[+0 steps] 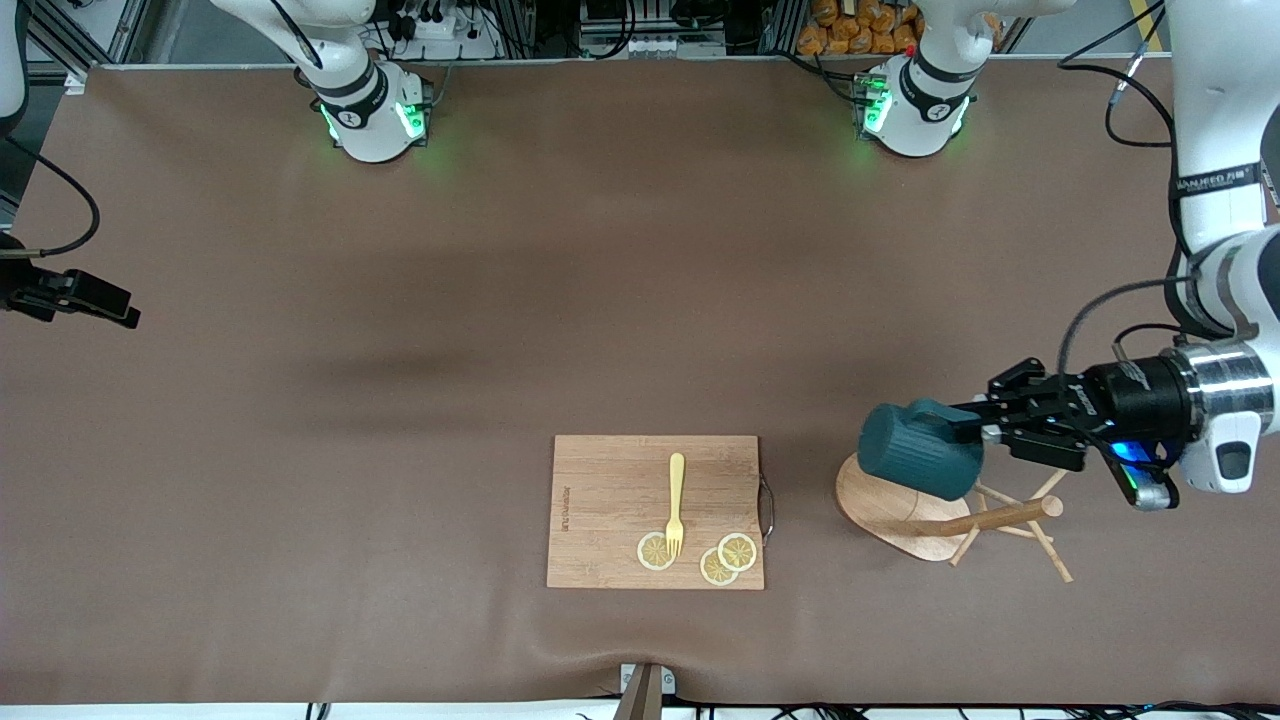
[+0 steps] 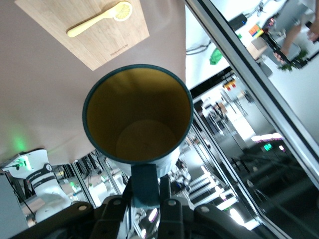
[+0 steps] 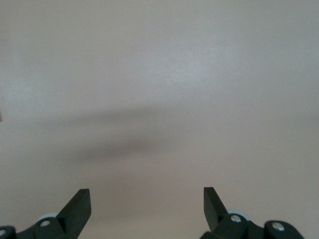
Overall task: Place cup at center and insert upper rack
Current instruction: 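Hang the mug's handle onto a mug-tree peg with the left gripper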
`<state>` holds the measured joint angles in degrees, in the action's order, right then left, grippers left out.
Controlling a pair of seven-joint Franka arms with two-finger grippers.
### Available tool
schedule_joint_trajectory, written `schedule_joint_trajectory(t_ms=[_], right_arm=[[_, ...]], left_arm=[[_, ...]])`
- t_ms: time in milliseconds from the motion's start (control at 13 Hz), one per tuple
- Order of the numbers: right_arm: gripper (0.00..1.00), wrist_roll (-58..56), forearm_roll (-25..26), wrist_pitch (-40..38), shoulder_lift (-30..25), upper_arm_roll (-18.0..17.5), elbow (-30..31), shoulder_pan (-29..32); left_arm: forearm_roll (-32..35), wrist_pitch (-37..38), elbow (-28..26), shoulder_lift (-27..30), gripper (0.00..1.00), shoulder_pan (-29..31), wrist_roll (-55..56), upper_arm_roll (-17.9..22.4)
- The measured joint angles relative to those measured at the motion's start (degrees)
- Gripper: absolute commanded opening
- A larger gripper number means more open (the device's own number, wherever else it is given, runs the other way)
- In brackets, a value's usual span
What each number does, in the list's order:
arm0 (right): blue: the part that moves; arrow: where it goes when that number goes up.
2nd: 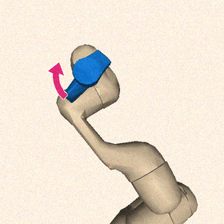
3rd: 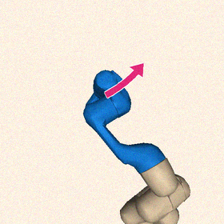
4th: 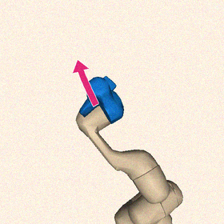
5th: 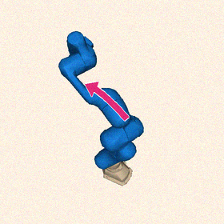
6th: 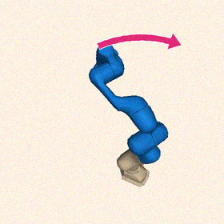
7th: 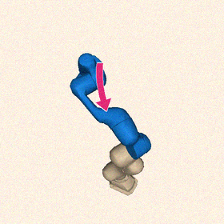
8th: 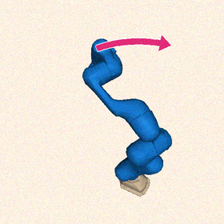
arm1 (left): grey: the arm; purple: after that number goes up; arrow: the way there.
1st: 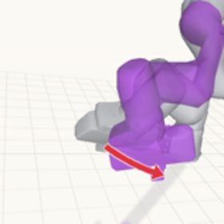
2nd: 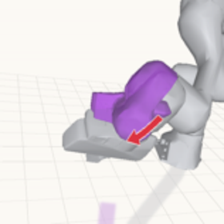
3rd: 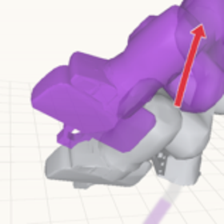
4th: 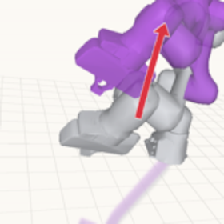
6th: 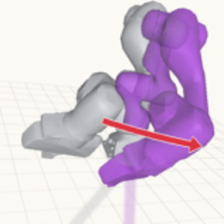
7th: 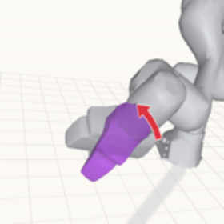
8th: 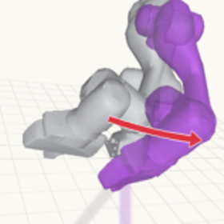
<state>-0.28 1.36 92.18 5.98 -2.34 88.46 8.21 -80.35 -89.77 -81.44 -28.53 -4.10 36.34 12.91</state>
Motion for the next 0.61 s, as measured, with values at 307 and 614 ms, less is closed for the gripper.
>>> schedule_joint_trajectory(t_ms=[307,614], right_arm=[[1.00,0.01,0.00,-0.10,0.00,0.30,0.00,-0.46],[1.00,0.01,0.00,-0.16,0.00,0.63,0.01,-1.21]], left_arm=[[-4.67,3.56,-0.08,-5.12,0.00,4.18,-6.80,-2.20],[-6.29,6.12,-0.04,-7.32,0.00,5.70,-9.78,-2.30]])
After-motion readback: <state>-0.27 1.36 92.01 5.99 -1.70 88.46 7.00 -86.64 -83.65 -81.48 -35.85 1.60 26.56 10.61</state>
